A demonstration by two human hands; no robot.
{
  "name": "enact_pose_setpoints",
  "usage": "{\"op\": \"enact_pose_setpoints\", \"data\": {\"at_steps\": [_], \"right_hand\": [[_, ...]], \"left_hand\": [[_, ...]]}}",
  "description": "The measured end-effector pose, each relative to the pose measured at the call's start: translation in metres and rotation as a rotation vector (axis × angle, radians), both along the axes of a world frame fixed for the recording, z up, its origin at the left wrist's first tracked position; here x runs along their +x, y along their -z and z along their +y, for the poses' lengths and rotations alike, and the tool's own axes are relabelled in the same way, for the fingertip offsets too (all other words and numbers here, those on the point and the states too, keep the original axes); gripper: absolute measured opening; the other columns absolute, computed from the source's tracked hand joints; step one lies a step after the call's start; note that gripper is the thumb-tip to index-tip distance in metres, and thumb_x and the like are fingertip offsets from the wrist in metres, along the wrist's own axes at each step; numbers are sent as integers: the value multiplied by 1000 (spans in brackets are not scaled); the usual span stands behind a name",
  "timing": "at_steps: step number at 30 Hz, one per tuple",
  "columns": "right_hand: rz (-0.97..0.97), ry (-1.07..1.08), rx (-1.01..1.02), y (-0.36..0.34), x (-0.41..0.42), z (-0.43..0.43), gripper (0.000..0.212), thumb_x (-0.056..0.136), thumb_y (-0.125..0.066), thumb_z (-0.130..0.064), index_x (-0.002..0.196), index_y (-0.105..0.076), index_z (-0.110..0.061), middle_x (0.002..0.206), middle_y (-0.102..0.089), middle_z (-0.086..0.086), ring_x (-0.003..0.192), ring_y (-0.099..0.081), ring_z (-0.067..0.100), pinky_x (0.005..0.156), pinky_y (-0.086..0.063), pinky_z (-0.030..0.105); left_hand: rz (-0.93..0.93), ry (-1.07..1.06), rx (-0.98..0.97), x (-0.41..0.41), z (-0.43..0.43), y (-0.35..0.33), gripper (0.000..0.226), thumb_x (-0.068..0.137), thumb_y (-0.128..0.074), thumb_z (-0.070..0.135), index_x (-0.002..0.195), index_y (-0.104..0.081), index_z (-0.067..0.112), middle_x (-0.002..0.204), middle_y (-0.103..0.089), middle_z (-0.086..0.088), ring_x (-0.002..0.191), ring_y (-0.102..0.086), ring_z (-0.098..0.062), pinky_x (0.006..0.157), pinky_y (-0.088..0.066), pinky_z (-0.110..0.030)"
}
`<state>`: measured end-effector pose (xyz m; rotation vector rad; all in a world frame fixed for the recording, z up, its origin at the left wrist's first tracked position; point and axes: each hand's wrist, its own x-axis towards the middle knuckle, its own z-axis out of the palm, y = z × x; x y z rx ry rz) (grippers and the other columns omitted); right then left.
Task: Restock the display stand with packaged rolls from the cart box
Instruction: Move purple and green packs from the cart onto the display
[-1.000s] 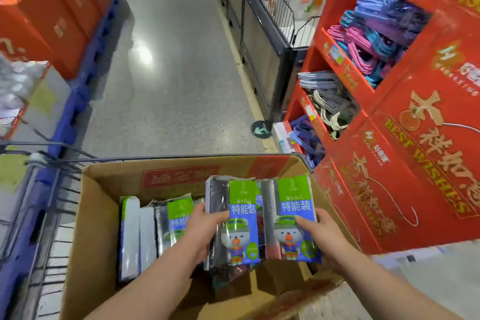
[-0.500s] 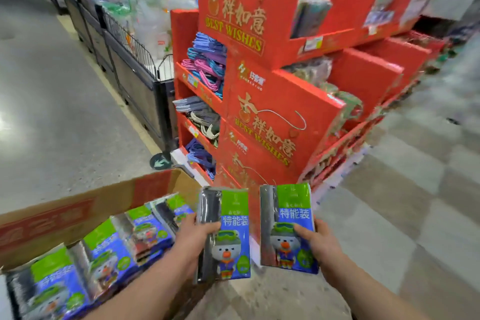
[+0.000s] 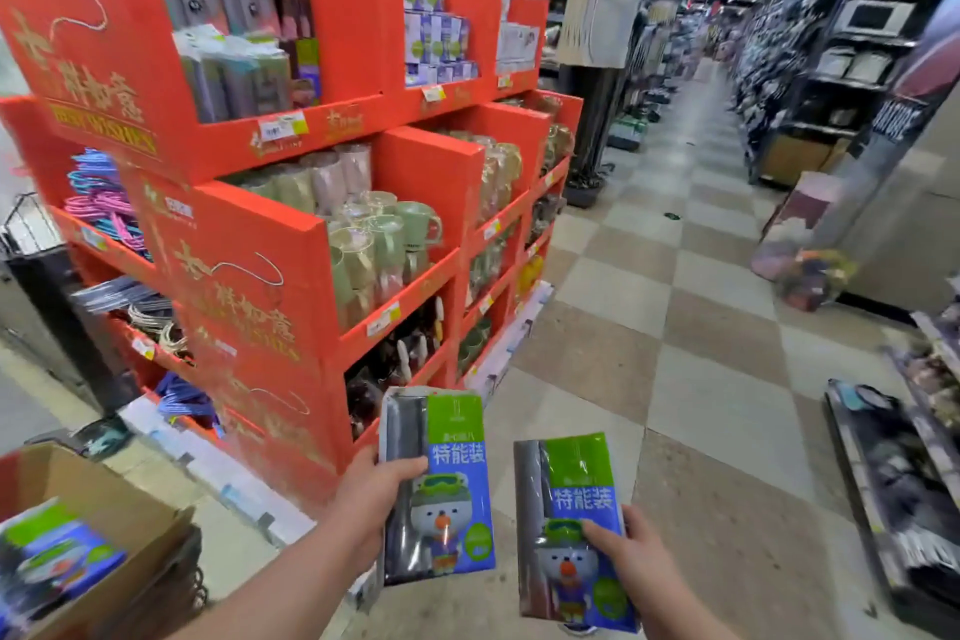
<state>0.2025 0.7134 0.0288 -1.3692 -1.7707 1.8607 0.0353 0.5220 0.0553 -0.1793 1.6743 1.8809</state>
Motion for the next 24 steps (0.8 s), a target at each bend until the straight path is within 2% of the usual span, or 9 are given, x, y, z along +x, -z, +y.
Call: {"op": "enact_pose_setpoints", "data": {"at_steps": [3,5,10,16,20,24], "right_hand": [[13,10,-2,-1,7,35,42,65,-81,-10,100,-61,-1,93,-70,22,89,-68,37,85,-53,54],[43,25,-11,-5,2,54,30,74,-77,-4,98,-60,-1,93,-70,22,89,-68,37,85,-53,54],[89,27,4,-8,-30,109,23,79,-73,-9,96,-58,-10,96,-70,16,88,-69,36,85,-53,56],[164,7,80,-32,-101,196,17,82,-68,-1,96,-61,-8,95,-71,17,88,-69,36,85,-54,54],[211,1,117,-54,-152,257,14,84,-65,1,93,-62,-9,83,-73,10,71,-69,26,69,-56,39],[278,26,49,-69,-199,306,13,87,-63,-3,97,-58,-9,87,-72,15,69,-70,29,61,-56,38]], "left_hand": [[9,61,-9,5,36,-5,31,80,-61,-10,109,-61,1,89,-72,-23,69,-70,-34,55,-55,-36],[24,79,-24,2,57,-10,33,80,-61,-9,111,-60,2,93,-71,-25,70,-70,-34,54,-54,-35],[58,108,-40,-25,111,-19,27,82,-60,-8,107,-60,2,84,-71,-19,60,-68,-28,48,-52,-30],[22,141,18,-93,196,-22,26,85,-61,-6,108,-55,4,94,-68,-24,73,-68,-35,51,-55,-36],[21,139,57,-146,254,-29,30,82,-61,-9,110,-58,1,91,-71,-24,70,-69,-34,52,-54,-34],[54,136,88,-199,307,-39,27,83,-60,-10,106,-59,4,87,-72,-21,65,-70,-31,51,-54,-33]]}}
